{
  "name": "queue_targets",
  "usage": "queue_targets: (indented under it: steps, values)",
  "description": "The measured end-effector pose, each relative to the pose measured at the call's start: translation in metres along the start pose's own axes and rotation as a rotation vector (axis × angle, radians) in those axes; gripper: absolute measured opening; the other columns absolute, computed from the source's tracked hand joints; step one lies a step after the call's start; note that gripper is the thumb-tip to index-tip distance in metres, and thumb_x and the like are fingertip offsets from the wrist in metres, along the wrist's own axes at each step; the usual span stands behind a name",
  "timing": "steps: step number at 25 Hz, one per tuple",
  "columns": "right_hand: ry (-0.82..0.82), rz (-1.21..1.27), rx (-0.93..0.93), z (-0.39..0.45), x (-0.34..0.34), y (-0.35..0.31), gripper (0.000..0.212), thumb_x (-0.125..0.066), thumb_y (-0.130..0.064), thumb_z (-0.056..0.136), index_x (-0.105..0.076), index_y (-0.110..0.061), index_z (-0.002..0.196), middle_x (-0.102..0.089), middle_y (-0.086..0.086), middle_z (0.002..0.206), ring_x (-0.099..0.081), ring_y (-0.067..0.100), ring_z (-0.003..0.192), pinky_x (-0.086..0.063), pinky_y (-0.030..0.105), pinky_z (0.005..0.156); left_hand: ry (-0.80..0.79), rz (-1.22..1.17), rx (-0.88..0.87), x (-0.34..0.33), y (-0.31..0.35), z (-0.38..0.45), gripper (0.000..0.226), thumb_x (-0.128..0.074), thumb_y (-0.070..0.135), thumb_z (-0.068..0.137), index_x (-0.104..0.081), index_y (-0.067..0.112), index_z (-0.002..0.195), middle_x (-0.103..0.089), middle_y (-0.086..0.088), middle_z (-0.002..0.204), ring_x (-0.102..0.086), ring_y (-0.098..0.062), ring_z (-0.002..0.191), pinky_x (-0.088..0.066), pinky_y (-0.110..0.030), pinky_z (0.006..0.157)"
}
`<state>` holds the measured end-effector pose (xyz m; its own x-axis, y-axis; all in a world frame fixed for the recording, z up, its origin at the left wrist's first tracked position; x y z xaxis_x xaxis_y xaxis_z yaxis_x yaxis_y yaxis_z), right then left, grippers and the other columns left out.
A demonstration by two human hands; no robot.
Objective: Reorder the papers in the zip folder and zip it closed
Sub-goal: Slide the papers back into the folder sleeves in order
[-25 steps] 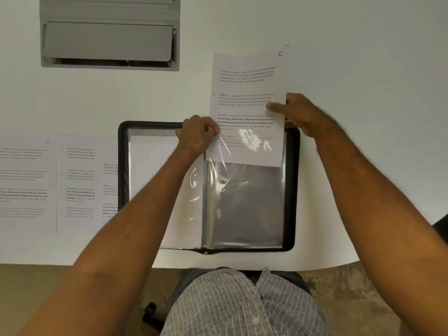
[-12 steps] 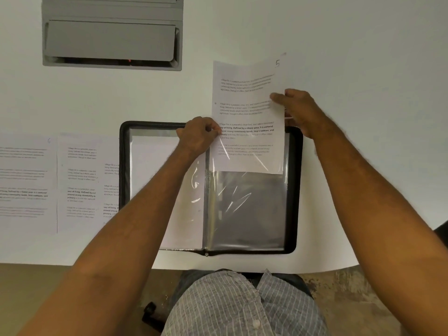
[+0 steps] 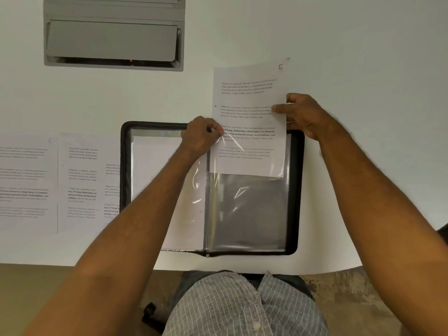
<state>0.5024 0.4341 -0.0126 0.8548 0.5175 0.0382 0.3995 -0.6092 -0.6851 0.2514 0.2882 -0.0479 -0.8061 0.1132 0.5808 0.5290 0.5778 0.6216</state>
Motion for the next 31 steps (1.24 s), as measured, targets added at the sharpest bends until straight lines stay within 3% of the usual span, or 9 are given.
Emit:
queue_targets:
  steps: [5,8,10,16,19,22,24,26,31]
  values:
    - [-0.065,0.045,0.019,0.003,0.002,0.000,0.040,-0.070,-0.007,0.096,-0.062,-0.016,0.133,-0.074,0.004,0.123,-0.074,0.022,0.107,-0.063,0.039,0.084,0.051,-0.152,0.014,0.000,-0.004,0.001,0.011,-0.073,0.026,0.090,-0.063,0.030,0.091,-0.062,0.011,0.088,-0.059,-0.012,0.085,-0.054,-0.046,0.091]
    - [-0.088,-0.105,0.002,0.001,0.001,0.001,0.042,-0.068,-0.004,0.095,-0.061,-0.016,0.135,-0.073,0.004,0.124,-0.073,0.020,0.104,-0.063,0.032,0.078,0.152,-0.355,0.101,0.001,-0.001,-0.001,0.018,-0.068,0.019,0.095,-0.052,0.020,0.103,-0.059,0.002,0.087,-0.057,-0.013,0.077,-0.054,-0.033,0.074]
    - [-0.096,-0.133,-0.007,0.002,0.001,0.003,0.042,-0.069,-0.006,0.095,-0.062,-0.018,0.134,-0.074,0.002,0.121,-0.074,0.020,0.104,-0.063,0.032,0.078,0.209,-0.356,0.142,0.002,0.001,-0.001,0.013,-0.066,0.020,0.098,-0.059,0.016,0.108,-0.065,-0.001,0.092,-0.060,-0.011,0.076,-0.054,-0.028,0.070]
    - [0.032,-0.036,0.069,0.003,-0.009,0.004,0.035,-0.075,-0.030,0.094,-0.068,-0.020,0.127,-0.076,-0.003,0.118,-0.075,0.015,0.101,-0.063,0.033,0.080,0.135,-0.177,0.164,0.003,0.003,0.002,0.013,-0.068,0.010,0.090,-0.072,0.003,0.080,-0.070,-0.008,0.080,-0.057,-0.010,0.064,-0.048,-0.025,0.064]
    - [0.055,-0.004,0.085,0.005,-0.011,0.004,0.039,-0.075,-0.022,0.095,-0.066,-0.015,0.132,-0.074,-0.002,0.119,-0.074,0.014,0.101,-0.063,0.029,0.079,0.067,-0.105,0.184,0.006,0.007,0.005,0.011,-0.067,0.009,0.089,-0.072,0.001,0.084,-0.066,-0.004,0.079,-0.054,-0.007,0.062,-0.044,-0.020,0.059]
    - [0.000,-0.080,0.007,0.004,-0.006,0.001,0.035,-0.076,-0.019,0.093,-0.068,-0.018,0.127,-0.076,-0.002,0.115,-0.075,0.017,0.099,-0.063,0.029,0.073,0.039,-0.299,0.199,0.009,0.013,0.008,0.009,-0.068,0.017,0.095,-0.072,0.009,0.092,-0.070,-0.001,0.092,-0.063,-0.010,0.077,-0.053,-0.023,0.071]
    - [-0.036,-0.136,-0.041,0.001,-0.002,0.000,0.032,-0.077,-0.019,0.092,-0.069,-0.019,0.123,-0.076,-0.001,0.113,-0.075,0.018,0.097,-0.063,0.030,0.072,0.043,-0.511,0.249,0.008,0.018,0.009,0.013,-0.068,0.018,0.098,-0.068,0.012,0.086,-0.069,-0.001,0.084,-0.064,-0.006,0.064,-0.052,-0.022,0.060]
    - [-0.025,-0.130,-0.039,-0.001,-0.001,0.000,0.028,-0.076,-0.024,0.093,-0.069,-0.022,0.120,-0.077,-0.002,0.111,-0.076,0.016,0.095,-0.063,0.029,0.071,0.050,-0.571,0.312,0.007,0.019,0.008,0.020,-0.066,0.014,0.099,-0.062,0.010,0.079,-0.060,-0.001,0.070,-0.049,-0.002,0.040,-0.040,-0.018,0.043]
    - [0.119,-0.053,0.066,-0.002,-0.004,0.003,0.021,-0.071,-0.025,0.098,-0.070,-0.018,0.117,-0.076,-0.001,0.111,-0.076,0.011,0.088,-0.061,0.026,0.065,-0.041,-0.397,0.357,0.009,0.009,0.007,0.021,-0.068,0.010,0.094,-0.060,0.009,0.075,-0.053,-0.006,0.061,-0.042,-0.015,0.043,-0.033,-0.020,0.040]
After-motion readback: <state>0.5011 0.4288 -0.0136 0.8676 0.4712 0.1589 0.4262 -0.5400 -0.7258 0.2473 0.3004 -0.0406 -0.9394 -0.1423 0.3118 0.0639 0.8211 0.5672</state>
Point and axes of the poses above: each hand's wrist, its own z-axis towards the middle knuckle, its own x-axis out of the back of the hand, y = z × x, the point moved 1 cm from there along z, towards the middle knuckle
